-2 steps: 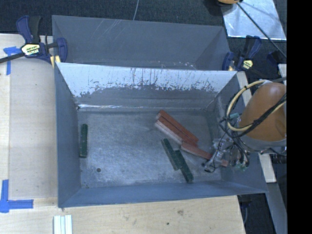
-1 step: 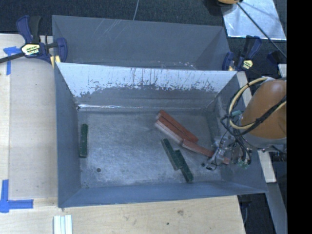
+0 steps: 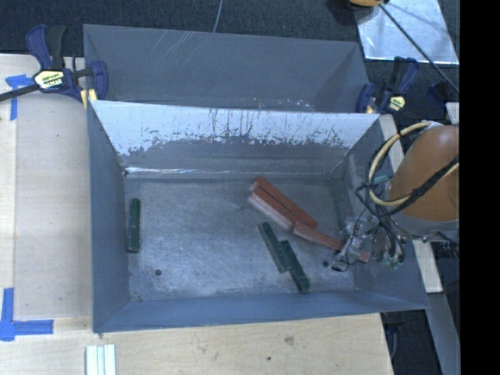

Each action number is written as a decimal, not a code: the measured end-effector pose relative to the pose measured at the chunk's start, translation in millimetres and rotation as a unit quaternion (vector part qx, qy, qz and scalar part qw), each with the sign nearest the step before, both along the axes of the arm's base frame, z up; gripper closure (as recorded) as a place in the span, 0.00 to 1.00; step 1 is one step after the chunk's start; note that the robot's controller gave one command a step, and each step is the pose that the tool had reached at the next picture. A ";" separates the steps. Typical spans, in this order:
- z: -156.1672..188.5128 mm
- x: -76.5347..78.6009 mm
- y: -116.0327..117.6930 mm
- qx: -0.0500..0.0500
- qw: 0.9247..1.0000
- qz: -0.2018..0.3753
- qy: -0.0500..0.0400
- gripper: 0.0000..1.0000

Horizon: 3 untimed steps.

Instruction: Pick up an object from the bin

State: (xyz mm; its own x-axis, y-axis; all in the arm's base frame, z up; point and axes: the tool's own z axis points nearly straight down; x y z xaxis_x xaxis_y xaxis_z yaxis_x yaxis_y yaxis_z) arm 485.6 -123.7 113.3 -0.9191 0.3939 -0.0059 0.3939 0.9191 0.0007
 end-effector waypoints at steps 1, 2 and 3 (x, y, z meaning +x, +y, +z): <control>5.4 -0.5 0.1 0.000 1.000 0.000 0.002 1.00; 13.6 -0.5 0.0 0.000 1.000 0.000 0.001 1.00; 24.9 -1.6 0.1 0.001 1.000 0.000 0.005 1.00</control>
Offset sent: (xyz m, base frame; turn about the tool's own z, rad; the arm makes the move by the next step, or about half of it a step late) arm 0.0002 -0.0001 0.0078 0.0000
